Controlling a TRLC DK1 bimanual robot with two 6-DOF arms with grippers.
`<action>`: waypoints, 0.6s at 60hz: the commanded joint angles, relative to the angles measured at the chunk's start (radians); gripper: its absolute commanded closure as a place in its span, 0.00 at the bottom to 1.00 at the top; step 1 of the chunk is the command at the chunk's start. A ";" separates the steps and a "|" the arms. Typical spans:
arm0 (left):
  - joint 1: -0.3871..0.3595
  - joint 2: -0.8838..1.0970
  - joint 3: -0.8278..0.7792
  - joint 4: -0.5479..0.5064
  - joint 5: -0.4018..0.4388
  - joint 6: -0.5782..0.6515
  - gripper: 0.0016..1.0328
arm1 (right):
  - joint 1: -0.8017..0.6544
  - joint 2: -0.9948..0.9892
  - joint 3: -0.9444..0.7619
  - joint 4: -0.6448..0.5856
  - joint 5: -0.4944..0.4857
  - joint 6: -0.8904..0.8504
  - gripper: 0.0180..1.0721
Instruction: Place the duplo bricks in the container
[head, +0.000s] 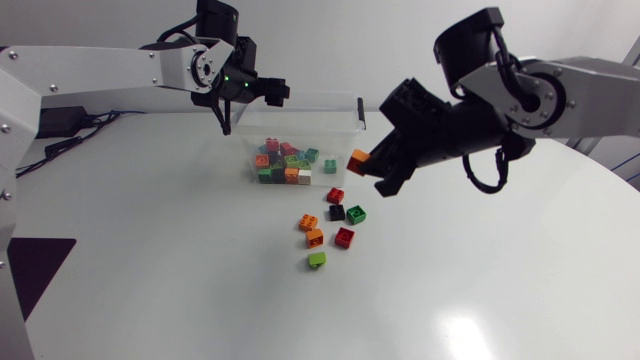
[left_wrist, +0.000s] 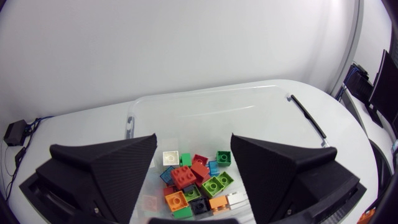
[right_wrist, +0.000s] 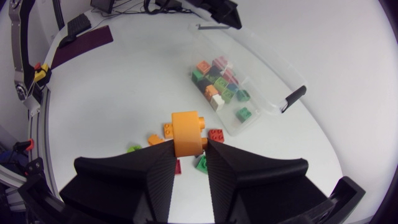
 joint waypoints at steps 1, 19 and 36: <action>0.023 -0.051 -0.033 -0.010 0.038 0.032 0.05 | -0.009 0.048 0.074 0.001 -0.001 0.046 0.79; 0.044 -0.336 -0.313 -0.012 0.195 0.156 0.05 | -0.006 0.234 0.271 0.082 0.020 0.135 0.79; 0.044 -0.510 -0.547 -0.029 0.277 0.289 0.05 | -0.023 0.403 0.438 0.180 0.040 0.204 0.79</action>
